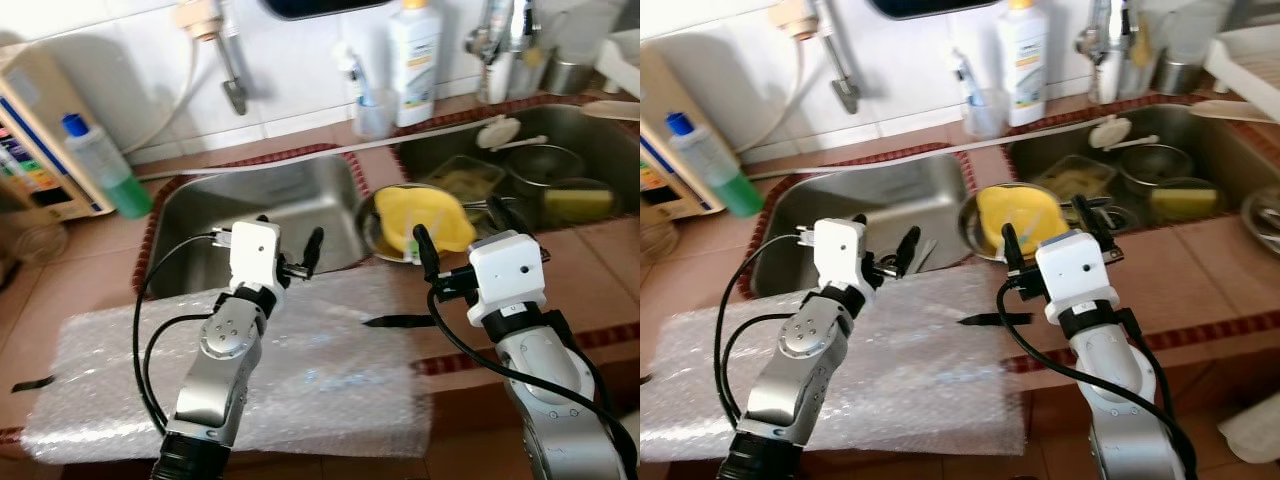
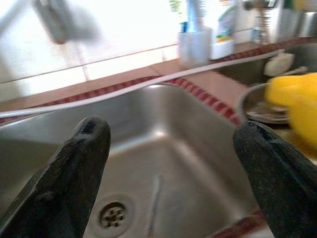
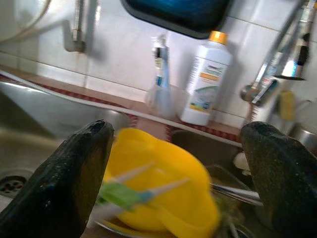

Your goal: Kitchen organization

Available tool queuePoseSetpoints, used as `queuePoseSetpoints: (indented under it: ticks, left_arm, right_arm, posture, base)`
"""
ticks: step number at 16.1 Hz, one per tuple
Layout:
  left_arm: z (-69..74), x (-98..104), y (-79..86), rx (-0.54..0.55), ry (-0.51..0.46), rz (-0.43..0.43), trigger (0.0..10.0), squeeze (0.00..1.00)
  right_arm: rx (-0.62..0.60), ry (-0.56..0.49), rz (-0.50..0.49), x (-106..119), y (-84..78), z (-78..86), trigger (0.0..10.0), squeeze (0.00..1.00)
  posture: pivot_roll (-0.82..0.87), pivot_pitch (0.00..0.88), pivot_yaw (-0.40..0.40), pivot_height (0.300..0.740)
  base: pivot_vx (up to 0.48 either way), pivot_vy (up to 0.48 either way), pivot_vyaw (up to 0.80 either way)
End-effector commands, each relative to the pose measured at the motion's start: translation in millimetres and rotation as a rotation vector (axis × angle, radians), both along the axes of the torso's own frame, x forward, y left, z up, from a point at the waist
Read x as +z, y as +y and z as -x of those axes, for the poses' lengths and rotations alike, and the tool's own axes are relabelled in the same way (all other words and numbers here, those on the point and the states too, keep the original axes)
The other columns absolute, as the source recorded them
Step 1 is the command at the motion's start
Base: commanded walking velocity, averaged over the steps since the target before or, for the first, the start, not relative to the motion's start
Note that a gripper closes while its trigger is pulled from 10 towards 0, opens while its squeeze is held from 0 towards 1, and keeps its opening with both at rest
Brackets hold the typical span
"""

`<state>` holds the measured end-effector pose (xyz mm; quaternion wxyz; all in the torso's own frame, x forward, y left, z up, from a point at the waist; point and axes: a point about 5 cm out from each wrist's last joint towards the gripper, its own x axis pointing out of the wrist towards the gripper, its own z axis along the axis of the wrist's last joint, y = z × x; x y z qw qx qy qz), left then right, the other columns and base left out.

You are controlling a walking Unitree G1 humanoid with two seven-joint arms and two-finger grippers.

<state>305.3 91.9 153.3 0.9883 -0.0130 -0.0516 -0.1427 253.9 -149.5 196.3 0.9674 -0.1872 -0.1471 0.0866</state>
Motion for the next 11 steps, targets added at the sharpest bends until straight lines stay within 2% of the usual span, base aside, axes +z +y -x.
queuePoseSetpoints:
  ticks: [1, 5, 7, 11]
  left_arm:
    - [-2.5, 4.0, 15.6, 0.081, -0.025, -0.025, 10.0, 0.00]
    - [-7.2, 4.8, 37.1, 0.235, -0.046, -0.086, 10.0, 0.00]
    - [-5.9, 3.8, 46.7, 0.281, -0.047, -0.089, 10.0, 0.00]
    - [0.4, -1.3, 44.1, 0.317, -0.040, -0.066, 10.0, 0.00]
  right_arm:
    - [0.050, -0.020, -0.003, 4.7, 10.4, -0.8, 10.0, 0.00]
    - [0.100, -0.033, -0.007, 8.0, 19.3, -6.9, 10.0, 0.00]
    - [0.162, -0.026, 0.004, 7.8, 26.7, -12.8, 10.0, 0.00]
    - [0.242, -0.010, 0.034, 7.6, 34.4, -23.5, 10.0, 0.00]
  posture:
    - [-0.37, 0.133, 0.173, 0.740]
    - [-0.34, 0.124, 0.166, 0.740]
    - [-0.31, 0.113, 0.139, 0.740]
    - [-0.27, 0.103, 0.087, 0.740]
  base:
    - [0.000, 0.000, 0.00]
    - [0.000, 0.000, 0.00]
    - [0.000, 0.000, 0.00]
    - [0.000, 0.000, 0.00]
